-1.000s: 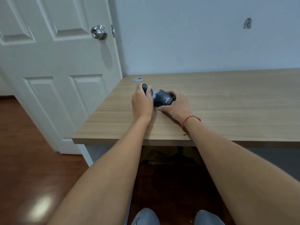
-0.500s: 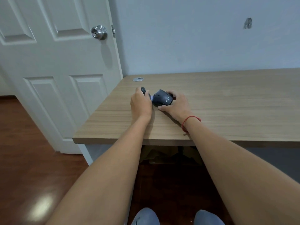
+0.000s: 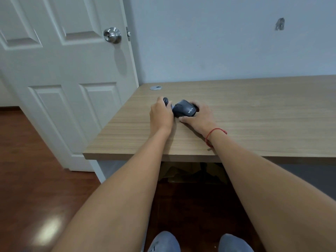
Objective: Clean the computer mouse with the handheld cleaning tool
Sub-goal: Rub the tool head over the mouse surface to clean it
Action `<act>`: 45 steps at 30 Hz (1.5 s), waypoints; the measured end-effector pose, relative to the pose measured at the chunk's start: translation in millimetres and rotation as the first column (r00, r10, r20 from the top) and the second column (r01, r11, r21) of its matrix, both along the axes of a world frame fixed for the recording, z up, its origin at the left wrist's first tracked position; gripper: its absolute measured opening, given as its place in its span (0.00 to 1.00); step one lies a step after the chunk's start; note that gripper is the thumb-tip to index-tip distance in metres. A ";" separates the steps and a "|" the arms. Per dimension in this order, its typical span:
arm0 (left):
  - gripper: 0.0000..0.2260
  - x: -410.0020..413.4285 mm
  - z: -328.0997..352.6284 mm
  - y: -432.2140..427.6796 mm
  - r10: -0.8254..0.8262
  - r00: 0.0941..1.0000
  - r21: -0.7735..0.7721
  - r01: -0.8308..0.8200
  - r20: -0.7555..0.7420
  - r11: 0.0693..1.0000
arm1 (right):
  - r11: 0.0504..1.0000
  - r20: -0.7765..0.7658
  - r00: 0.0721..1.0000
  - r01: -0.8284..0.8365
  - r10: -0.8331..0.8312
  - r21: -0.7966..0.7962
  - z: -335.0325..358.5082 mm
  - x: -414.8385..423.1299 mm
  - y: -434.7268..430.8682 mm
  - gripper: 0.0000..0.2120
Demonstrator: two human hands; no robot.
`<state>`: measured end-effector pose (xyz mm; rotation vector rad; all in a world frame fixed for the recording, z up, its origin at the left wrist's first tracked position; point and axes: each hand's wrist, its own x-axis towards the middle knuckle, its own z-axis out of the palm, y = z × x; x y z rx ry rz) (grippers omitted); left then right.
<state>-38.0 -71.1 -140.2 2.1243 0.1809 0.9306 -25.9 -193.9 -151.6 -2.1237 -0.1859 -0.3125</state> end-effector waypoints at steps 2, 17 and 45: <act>0.09 1.4 -1.1 1.2 0.032 0.998 -0.012 -0.033 -0.056 0.999 | 0.995 -0.001 0.999 0.049 -0.049 -0.085 0.2 -2.1 1.2 0.31; 0.18 6.3 -3.0 5.8 -0.130 0.988 -0.226 0.145 0.082 0.963 | 0.957 -0.059 0.993 0.078 -0.098 -0.279 -0.3 3.4 6.5 0.18; 0.09 5.1 -4.7 6.5 -0.162 0.985 -0.115 0.168 0.062 0.979 | 0.966 -0.040 0.993 0.094 -0.107 -0.242 -1.2 4.5 13.1 0.19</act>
